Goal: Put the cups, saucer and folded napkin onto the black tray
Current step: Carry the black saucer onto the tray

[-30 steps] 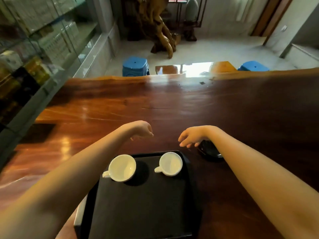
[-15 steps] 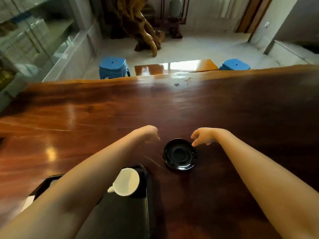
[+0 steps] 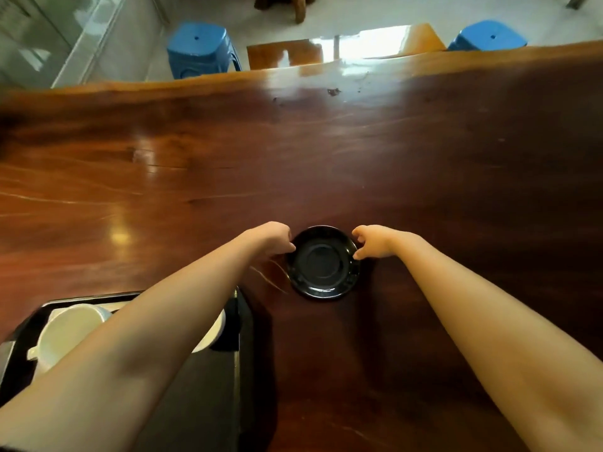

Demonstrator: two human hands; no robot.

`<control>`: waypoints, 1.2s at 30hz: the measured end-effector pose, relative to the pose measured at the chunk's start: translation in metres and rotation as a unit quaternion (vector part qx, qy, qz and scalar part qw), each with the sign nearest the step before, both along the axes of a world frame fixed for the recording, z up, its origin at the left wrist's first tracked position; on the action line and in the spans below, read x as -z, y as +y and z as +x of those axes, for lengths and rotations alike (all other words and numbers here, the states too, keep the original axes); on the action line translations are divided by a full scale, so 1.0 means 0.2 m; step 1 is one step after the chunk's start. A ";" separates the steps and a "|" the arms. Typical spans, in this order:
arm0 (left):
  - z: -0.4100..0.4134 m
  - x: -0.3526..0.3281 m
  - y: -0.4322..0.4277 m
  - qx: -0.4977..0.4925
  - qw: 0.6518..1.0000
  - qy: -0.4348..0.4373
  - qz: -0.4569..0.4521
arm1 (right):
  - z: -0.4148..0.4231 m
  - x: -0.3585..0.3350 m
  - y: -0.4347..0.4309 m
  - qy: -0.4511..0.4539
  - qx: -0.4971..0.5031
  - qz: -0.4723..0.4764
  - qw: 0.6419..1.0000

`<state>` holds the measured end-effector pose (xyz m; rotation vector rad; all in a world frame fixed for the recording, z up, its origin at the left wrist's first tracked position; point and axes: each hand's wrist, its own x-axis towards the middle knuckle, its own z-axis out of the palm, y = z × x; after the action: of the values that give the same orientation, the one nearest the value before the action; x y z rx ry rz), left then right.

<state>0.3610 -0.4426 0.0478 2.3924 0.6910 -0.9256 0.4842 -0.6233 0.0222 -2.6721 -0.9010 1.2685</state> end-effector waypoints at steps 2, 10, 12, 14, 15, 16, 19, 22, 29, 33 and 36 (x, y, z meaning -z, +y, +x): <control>0.11 0.14 -0.04 -0.016 0.999 0.024 -0.026 | 0.12 0.13 -0.04 0.028 0.012 0.004 1.000; 0.10 0.24 -0.08 -0.120 0.989 -0.011 -0.087 | 0.11 0.22 -0.07 0.138 0.159 0.113 0.971; 0.09 0.26 -0.08 -0.120 0.990 -0.029 -0.070 | 0.11 0.22 -0.07 0.156 0.172 0.128 0.964; 0.09 0.27 -0.08 -0.139 0.986 -0.037 -0.083 | 0.11 0.22 -0.07 0.164 0.185 0.139 0.959; 0.08 0.28 -0.08 -0.149 0.984 -0.040 -0.088 | 0.10 0.23 -0.06 0.173 0.194 0.142 0.955; 0.07 0.27 -0.08 -0.160 0.982 -0.043 -0.090 | 0.10 0.22 -0.06 0.181 0.204 0.143 0.951; 0.05 0.28 -0.07 -0.189 0.975 -0.058 -0.102 | 0.07 0.21 -0.06 0.195 0.228 0.147 0.943; 0.02 0.26 -0.07 -0.229 0.962 -0.060 -0.132 | 0.05 0.19 -0.07 0.195 0.238 0.140 0.941; -0.07 0.12 -0.04 -0.278 0.938 -0.090 -0.185 | -0.02 0.03 -0.05 0.173 0.228 0.150 0.946; -0.14 0.01 0.01 -0.299 0.924 -0.120 -0.204 | -0.07 -0.13 -0.01 0.156 0.211 0.171 0.950; -0.23 -0.08 0.07 -0.306 0.914 -0.158 -0.213 | -0.13 -0.24 0.03 0.140 0.205 0.200 0.948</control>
<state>0.3152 -0.4295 0.0639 1.7144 0.9193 -0.3592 0.4588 -0.6167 0.0702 -2.1450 -0.4671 1.1732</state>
